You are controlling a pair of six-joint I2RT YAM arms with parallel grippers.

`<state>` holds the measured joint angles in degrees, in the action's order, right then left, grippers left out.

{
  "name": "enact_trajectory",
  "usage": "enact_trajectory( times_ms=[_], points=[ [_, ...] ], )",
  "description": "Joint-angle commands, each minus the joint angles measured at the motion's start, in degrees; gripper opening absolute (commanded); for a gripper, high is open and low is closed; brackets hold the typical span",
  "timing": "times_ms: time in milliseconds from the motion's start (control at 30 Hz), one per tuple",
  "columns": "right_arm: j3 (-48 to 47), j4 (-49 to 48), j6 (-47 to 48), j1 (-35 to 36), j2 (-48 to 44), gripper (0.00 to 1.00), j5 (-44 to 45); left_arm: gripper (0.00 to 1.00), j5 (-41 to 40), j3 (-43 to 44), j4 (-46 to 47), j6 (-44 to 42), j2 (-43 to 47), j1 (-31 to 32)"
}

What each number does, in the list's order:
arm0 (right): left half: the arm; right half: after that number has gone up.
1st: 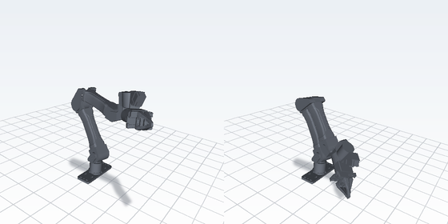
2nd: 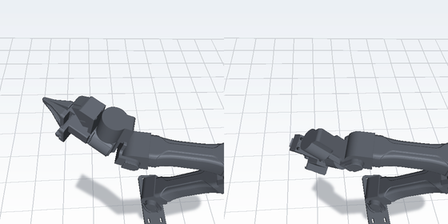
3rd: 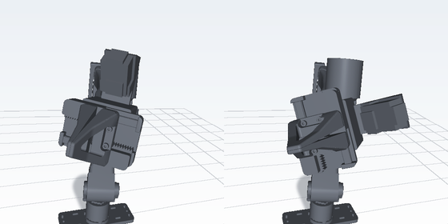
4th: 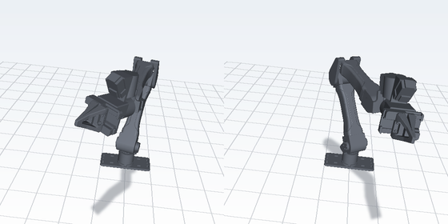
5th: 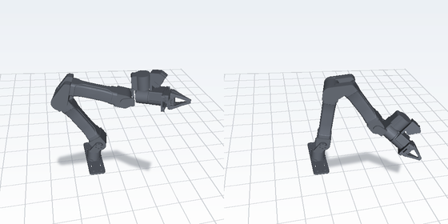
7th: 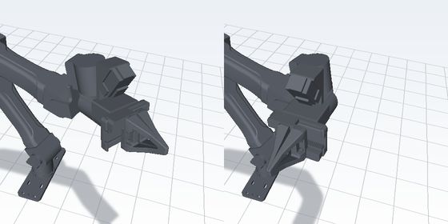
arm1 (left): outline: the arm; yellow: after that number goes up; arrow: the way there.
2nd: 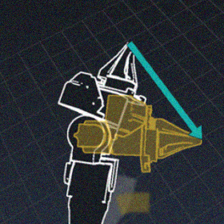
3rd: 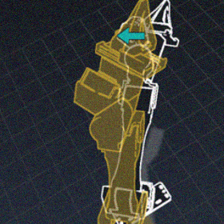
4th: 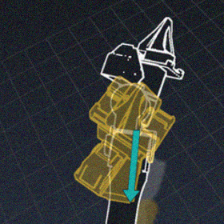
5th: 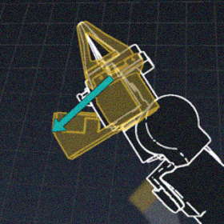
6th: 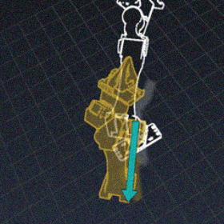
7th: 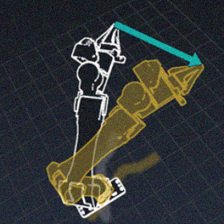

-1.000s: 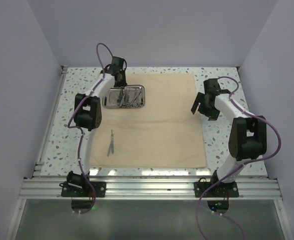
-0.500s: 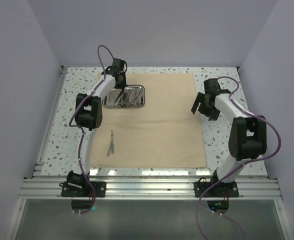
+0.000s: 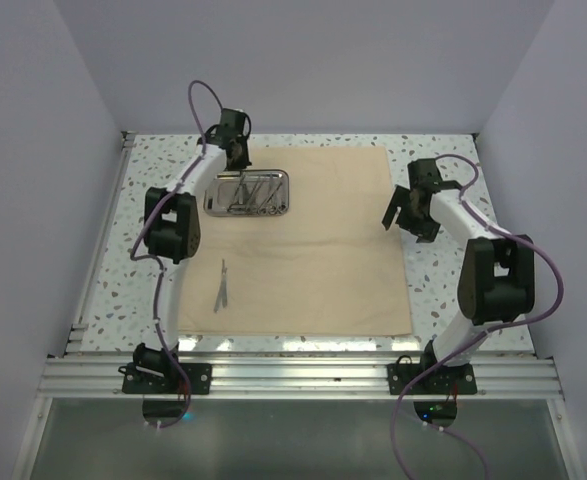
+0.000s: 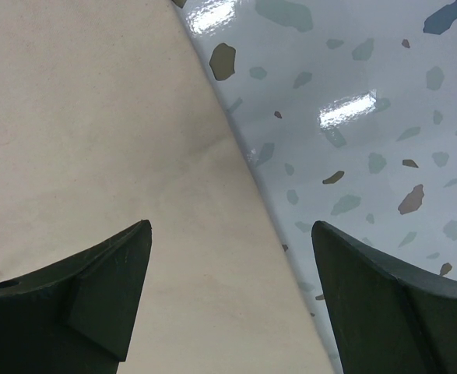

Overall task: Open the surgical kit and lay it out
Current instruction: Pick up the medical item from the container, then place the medical item in the surgical kit.

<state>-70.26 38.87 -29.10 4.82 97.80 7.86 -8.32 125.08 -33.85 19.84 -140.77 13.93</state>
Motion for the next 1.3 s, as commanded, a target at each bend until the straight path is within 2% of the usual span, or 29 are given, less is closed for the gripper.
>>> enact_trajectory(
  times_ms=[0,500,633,667,700,733,767,833,1000,1233,1267],
  points=[
    [0.6,-0.9,-0.3,-0.1,-3.5,0.88,-0.9,0.00,-1.6,-0.4,2.4,-1.1,8.9,-0.3],
    [4.0,-2.3,-0.3,-0.1,-6.1,0.88,-3.3,0.00,6.5,-8.6,2.3,3.8,16.8,-0.3],
    [5.1,-2.9,-0.6,-0.1,-7.0,0.88,-3.8,0.00,14.7,-18.1,6.0,6.3,18.9,-1.1],
    [5.3,-3.0,-0.7,-0.1,-7.2,0.88,-3.9,0.00,18.0,-20.5,10.1,8.8,19.3,-2.3],
    [5.7,-3.0,-0.7,-0.1,-7.4,0.88,-3.9,0.00,24.8,-23.4,13.2,10.6,19.9,-3.1],
    [5.9,-3.1,-0.6,-0.1,-8.0,0.88,-3.9,0.00,28.7,-30.3,17.5,14.3,21.4,-4.0],
    [6.1,-3.1,-0.6,-0.1,-8.2,0.88,-3.9,0.00,32.3,-33.5,26.4,16.4,22.1,-5.7],
    [6.7,-2.9,-0.5,-0.1,-9.2,0.88,-3.9,0.00,40.6,-39.4,37.0,20.4,22.4,-6.9],
    [8.6,-2.5,-0.3,-0.1,-11.1,0.88,-3.6,0.00,50.4,-38.2,42.6,20.1,20.3,-7.7],
    [10.7,-1.9,-0.3,0.0,-13.4,0.88,-3.3,0.00,58.8,-35.3,60.6,33.5,18.8,-7.9],
    [10.9,-1.9,-0.3,-0.1,-13.9,0.88,-3.2,0.00,59.4,-34.6,60.9,34.4,18.5,-7.8]
  ],
)
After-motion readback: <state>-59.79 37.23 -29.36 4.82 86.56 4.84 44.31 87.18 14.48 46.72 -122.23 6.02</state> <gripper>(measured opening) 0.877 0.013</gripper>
